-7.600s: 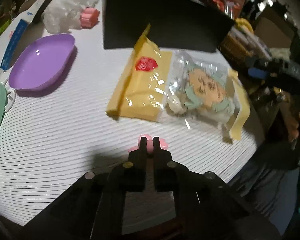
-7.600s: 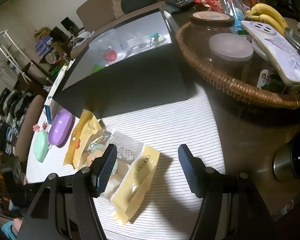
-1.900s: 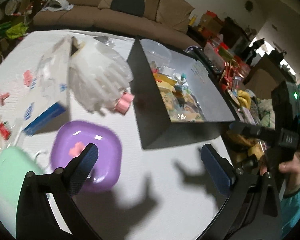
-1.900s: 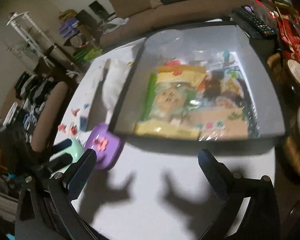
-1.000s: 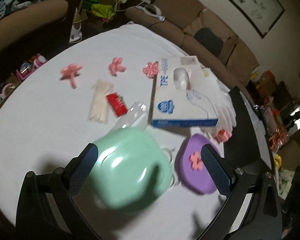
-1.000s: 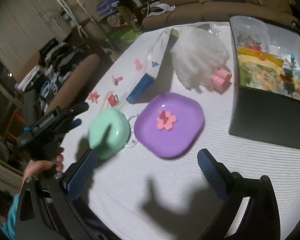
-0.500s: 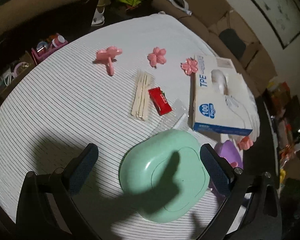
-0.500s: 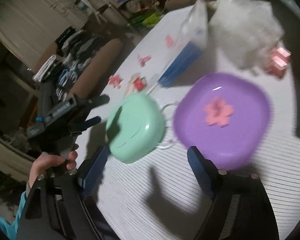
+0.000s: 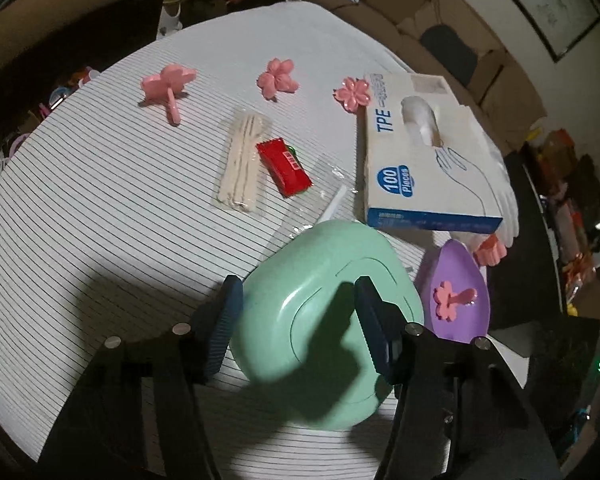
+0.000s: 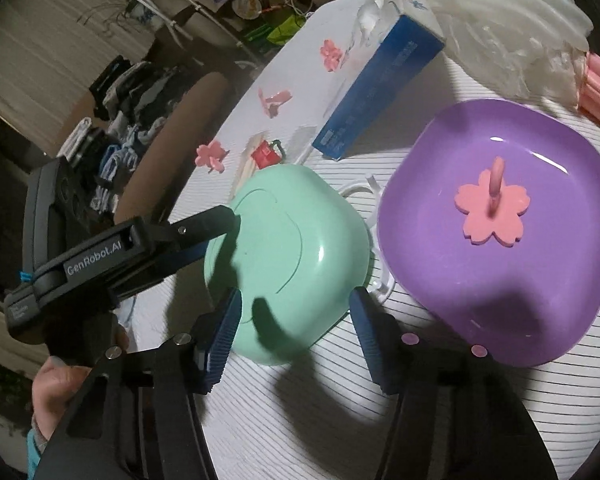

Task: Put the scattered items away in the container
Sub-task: 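Lift the mint-green container with the left gripper and carry it toward the purple plate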

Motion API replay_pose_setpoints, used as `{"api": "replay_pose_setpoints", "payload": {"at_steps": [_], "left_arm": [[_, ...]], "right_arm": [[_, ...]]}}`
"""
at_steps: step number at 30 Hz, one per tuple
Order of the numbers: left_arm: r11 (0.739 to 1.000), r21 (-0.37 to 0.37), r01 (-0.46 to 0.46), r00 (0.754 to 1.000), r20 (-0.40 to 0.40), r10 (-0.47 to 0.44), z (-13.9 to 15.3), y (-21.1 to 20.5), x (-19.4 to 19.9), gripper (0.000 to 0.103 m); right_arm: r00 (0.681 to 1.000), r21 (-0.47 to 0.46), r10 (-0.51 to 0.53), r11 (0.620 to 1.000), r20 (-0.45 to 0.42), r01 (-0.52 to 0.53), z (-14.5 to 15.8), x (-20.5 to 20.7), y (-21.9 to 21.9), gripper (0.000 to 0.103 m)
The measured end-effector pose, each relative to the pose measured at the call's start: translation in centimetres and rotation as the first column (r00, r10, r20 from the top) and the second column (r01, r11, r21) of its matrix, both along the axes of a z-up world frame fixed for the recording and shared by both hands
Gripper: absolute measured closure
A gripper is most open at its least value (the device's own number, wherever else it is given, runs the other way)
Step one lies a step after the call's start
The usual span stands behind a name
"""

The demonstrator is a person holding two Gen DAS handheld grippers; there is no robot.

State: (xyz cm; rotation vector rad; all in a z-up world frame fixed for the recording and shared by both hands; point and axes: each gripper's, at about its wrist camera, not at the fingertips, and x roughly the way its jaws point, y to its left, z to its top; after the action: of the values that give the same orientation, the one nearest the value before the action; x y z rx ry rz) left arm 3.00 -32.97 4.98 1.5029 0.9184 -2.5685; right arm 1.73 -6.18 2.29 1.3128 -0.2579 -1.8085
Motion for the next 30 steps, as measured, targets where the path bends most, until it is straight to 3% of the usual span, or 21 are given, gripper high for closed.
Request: {"api": "replay_pose_setpoints", "payload": {"at_steps": [2, 4, 6, 8, 11, 15, 19, 24, 25, 27, 30], "left_arm": [[0.996, 0.085, 0.023, 0.999, -0.026, -0.021, 0.4, -0.1, 0.2, 0.056], [0.987, 0.144, 0.073, 0.997, -0.051, -0.066, 1.0, 0.7, 0.4, 0.056], [0.981, 0.159, 0.112, 0.993, -0.055, -0.104, 1.3, 1.8, 0.4, 0.056], [0.991, 0.088, 0.104, 0.994, -0.048, -0.1, 1.7, 2.4, 0.5, 0.056], [0.999, -0.046, 0.001, 0.999, -0.043, -0.003, 2.3, 0.7, 0.7, 0.056], [0.994, -0.048, -0.099, 0.995, -0.016, 0.098, 0.8, -1.6, 0.4, 0.054], [0.999, 0.018, -0.046, 0.999, -0.023, 0.046, -0.5, -0.9, -0.7, 0.054], [0.994, -0.109, 0.014, 0.999, -0.033, -0.018, 0.5, 2.1, -1.4, 0.054], [0.99, -0.138, 0.016, 0.999, -0.038, -0.022, 0.9, 2.4, -1.4, 0.051], [0.983, -0.183, 0.001, 1.0, -0.024, -0.006, 0.9, 2.4, -1.6, 0.036], [0.994, -0.103, -0.023, 0.999, 0.021, 0.026, -0.6, 1.4, -2.0, 0.032]], "right_arm": [[0.999, -0.06, 0.011, 0.998, 0.031, -0.009, 0.6, 0.2, 0.7, 0.054], [0.999, -0.102, 0.039, 0.994, 0.024, -0.036, 2.1, 1.0, 1.3, 0.054], [0.997, -0.121, 0.075, 0.99, -0.02, -0.077, 4.1, 2.2, 1.5, 0.054], [0.996, -0.117, 0.075, 0.99, -0.052, -0.081, 5.7, 2.9, 2.2, 0.054], [0.998, -0.072, 0.019, 0.997, -0.064, -0.024, 6.0, 2.4, 3.7, 0.054], [0.998, -0.027, -0.054, 0.998, 0.01, 0.055, 3.5, 0.6, 4.6, 0.054], [0.989, -0.037, -0.106, 0.993, 0.105, 0.11, 1.0, 0.0, 4.8, 0.054], [0.978, -0.054, -0.171, 0.983, 0.123, 0.178, 1.1, 0.4, 6.7, 0.054], [0.973, -0.049, -0.205, 0.976, 0.11, 0.211, 1.5, 0.3, 7.7, 0.054], [0.961, -0.027, -0.266, 0.963, 0.081, 0.269, 2.1, 0.0, 9.4, 0.054], [0.962, -0.08, -0.251, 0.962, 0.108, 0.26, 2.4, -0.8, 10.2, 0.054]]}}
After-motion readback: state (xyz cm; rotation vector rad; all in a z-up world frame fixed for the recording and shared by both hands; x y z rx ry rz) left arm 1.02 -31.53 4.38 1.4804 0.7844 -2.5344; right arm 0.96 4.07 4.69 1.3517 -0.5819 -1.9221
